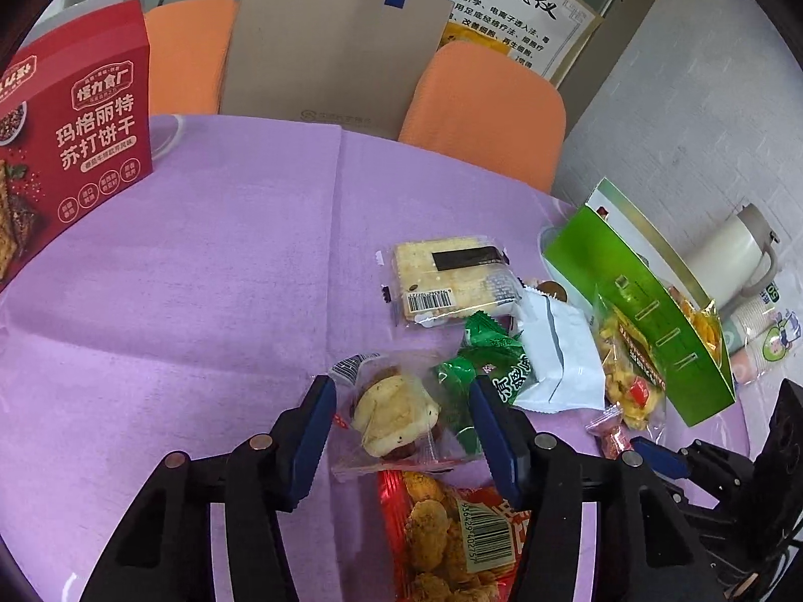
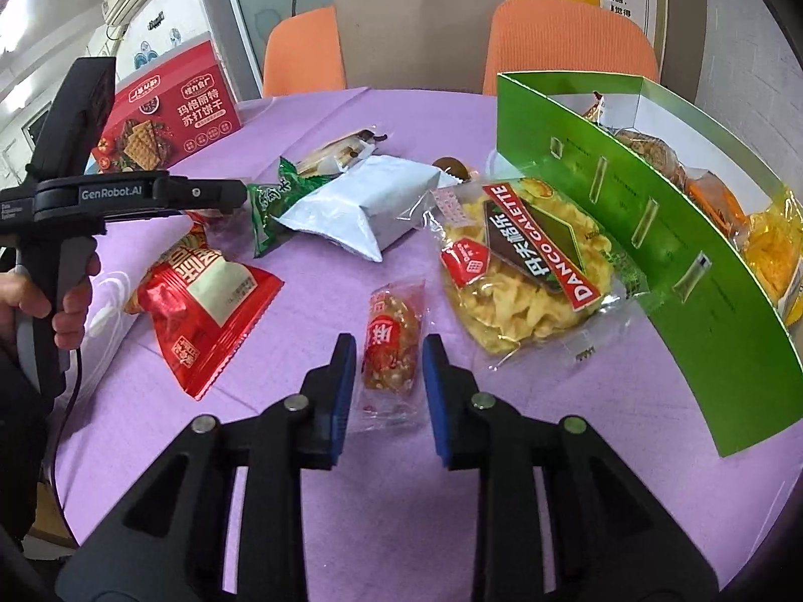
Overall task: Organize snacks
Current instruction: 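Grasp the small red wrapped snack with the right tool while the left tool grasps the clear round-cake bag, then lower both held snacks into the green box and open both tools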
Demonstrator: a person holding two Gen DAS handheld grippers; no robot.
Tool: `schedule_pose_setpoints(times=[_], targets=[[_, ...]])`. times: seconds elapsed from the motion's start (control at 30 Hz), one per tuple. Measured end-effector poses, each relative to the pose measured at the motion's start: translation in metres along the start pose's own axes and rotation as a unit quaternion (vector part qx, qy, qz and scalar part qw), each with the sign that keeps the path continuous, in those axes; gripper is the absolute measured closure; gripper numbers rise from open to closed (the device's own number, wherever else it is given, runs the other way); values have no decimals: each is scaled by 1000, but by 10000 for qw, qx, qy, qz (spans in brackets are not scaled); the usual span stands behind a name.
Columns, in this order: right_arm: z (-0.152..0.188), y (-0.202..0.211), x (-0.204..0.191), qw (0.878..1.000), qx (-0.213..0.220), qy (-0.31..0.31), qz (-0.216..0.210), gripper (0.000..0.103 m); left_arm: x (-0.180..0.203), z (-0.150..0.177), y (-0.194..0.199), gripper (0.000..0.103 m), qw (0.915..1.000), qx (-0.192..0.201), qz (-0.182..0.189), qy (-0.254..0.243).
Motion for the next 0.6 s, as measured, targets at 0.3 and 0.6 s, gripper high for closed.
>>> schedule_pose_setpoints(times=[0.3,0.6], targets=[[-2,-9,-3,9998,-85,102,142,81,-2,2,0,50,9999,-40,116,81],[-10,36,-16,9983,568,150,-50,81,11,1,61,58,9976,422,538,68]])
Point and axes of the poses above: each gripper's, at about its wrist camera, not at the fingertips, and y roughly against the way its jaws point, x to its right, z to its underside, the point moved 5 cm from there along -y, roughly the way its jaws point, and after that the axes turned 10 degrees about -z, right-handed, at the moved point
